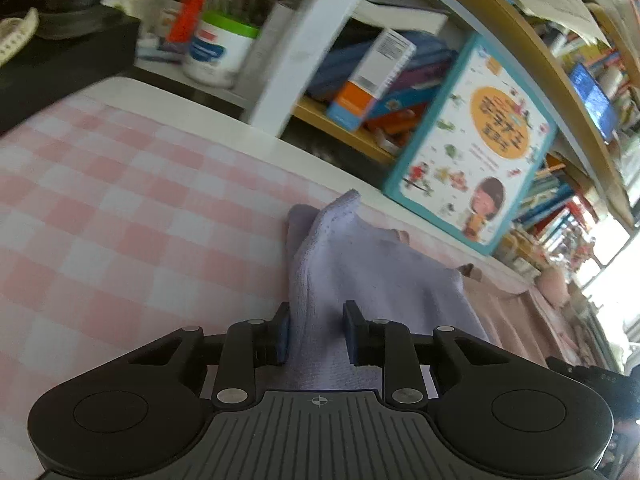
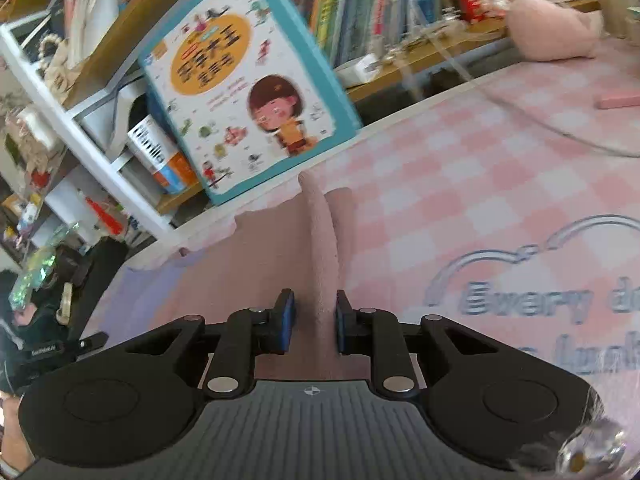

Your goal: Fold clothes

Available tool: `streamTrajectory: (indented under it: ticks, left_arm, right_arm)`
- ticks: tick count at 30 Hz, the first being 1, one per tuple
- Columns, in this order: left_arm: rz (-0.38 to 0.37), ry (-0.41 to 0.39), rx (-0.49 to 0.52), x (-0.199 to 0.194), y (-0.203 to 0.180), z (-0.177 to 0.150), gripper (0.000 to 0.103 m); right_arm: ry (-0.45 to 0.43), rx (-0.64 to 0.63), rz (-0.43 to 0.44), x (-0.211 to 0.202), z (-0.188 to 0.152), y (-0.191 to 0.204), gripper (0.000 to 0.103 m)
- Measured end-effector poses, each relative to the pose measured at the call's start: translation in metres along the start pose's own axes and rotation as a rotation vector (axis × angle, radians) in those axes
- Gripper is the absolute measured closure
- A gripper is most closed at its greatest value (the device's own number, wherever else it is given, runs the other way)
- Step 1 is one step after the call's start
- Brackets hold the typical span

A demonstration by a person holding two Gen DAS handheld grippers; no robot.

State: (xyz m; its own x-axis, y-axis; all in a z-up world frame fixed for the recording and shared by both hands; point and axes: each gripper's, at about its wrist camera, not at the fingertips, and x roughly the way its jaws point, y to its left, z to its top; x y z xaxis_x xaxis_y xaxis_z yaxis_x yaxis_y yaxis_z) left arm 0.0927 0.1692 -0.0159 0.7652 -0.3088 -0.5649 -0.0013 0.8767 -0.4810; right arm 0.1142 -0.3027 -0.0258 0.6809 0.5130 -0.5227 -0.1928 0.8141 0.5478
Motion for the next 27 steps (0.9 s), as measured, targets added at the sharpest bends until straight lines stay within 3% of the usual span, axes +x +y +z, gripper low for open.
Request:
streamTrajectory:
  ticks: [7,13,15,16,18,22,27]
  left_arm:
    - [0.053,-0.026,-0.038,-0.015,0.030,0.009,0.078]
    - [0.083,-0.052,-0.038,-0.025,0.028,0.008,0.078]
    - [0.093,-0.061,-0.036,-0.029,0.026,0.008,0.077]
    - [0.097,-0.068,-0.033,-0.031,0.025,0.007,0.077]
    - [0.099,-0.105,-0.006,-0.046,0.019,0.005,0.068]
    - [0.131,-0.160,0.042,-0.080,0.002,-0.005,0.065]
    - [0.159,-0.125,0.012,-0.108,-0.007,-0.028,0.063]
  right_arm:
    - [0.022,-0.129,0.005,0.031,-0.001,0.041,0.084]
    - [0.005,-0.219,-0.019,0.039,-0.005,0.056,0.081]
    - [-0.008,-0.229,-0.039,0.038,-0.006,0.057,0.058]
    - [-0.016,-0.235,-0.046,0.035,-0.005,0.056,0.055]
    - [-0.036,-0.256,-0.050,0.027,-0.005,0.054,0.055]
    - [-0.084,-0.329,-0.035,0.004,-0.007,0.054,0.052]
    - [-0.097,-0.517,0.013,-0.022,-0.023,0.064,0.047]
